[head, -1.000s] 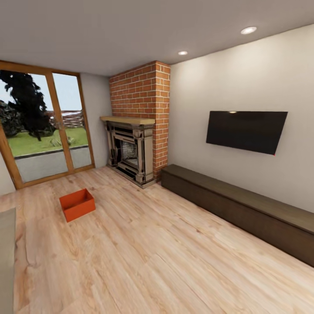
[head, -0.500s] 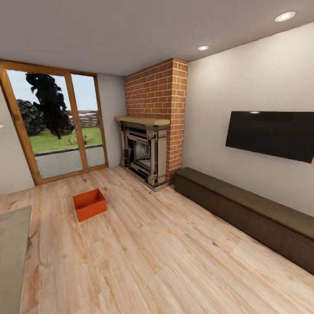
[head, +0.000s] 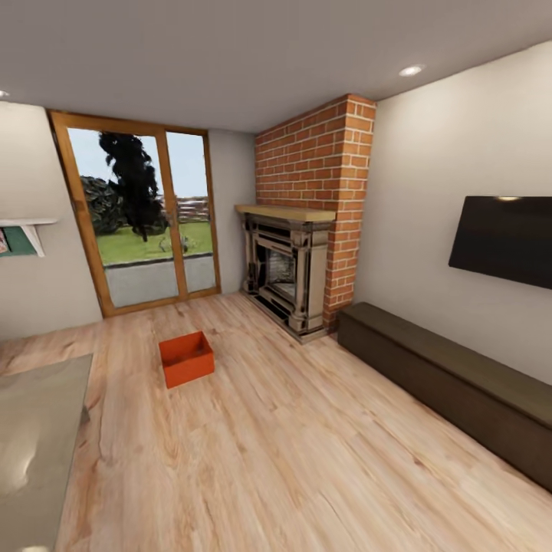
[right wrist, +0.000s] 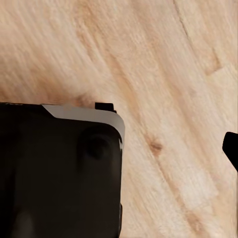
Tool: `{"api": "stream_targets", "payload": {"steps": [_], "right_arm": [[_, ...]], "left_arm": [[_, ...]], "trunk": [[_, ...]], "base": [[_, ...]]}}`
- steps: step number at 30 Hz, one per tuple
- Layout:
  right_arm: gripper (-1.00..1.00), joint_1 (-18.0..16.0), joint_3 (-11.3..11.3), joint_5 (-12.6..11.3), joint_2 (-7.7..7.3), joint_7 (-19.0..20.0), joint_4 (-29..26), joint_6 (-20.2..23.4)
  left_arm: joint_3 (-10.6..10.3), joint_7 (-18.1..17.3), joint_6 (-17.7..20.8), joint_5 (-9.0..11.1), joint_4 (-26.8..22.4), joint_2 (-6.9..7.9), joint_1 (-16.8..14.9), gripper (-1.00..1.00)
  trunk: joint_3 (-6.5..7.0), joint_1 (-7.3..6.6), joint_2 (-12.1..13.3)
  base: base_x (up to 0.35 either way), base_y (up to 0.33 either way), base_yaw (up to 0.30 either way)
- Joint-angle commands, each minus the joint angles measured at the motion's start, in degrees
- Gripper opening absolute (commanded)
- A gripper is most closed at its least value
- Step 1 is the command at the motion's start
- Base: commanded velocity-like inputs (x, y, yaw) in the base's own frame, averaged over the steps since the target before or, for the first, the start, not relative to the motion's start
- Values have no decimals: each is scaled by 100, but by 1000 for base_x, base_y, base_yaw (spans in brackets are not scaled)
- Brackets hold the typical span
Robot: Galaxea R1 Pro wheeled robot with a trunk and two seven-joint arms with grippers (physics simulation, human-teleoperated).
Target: Move the two storage containers from the living room to the garage. In the garage, place one container on the floor and stack the other container on top of it (either order is fine).
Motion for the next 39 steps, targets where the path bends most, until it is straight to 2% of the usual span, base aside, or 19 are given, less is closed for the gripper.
{"api": "stream_targets", "payload": {"steps": [1,20,39], "right_arm": [[100,-8,48,-46,3,-14,18,-33],[100,-8,46,-41,3,-21,18,-32],[100,-9,83,-38,-18,-14,18,4]], "left_arm": [[-49,21,-4,45,0,-2,-5,100],[-51,21,-4,36,0,-3,-5,100],[-51,21,-6,36,0,8,-5,100]], "trunk": [[-10,5,-8],[-10,5,-8],[-10,5,-8]], "base": [[318,0,267],[318,-6,263],[302,-177,16]]}}
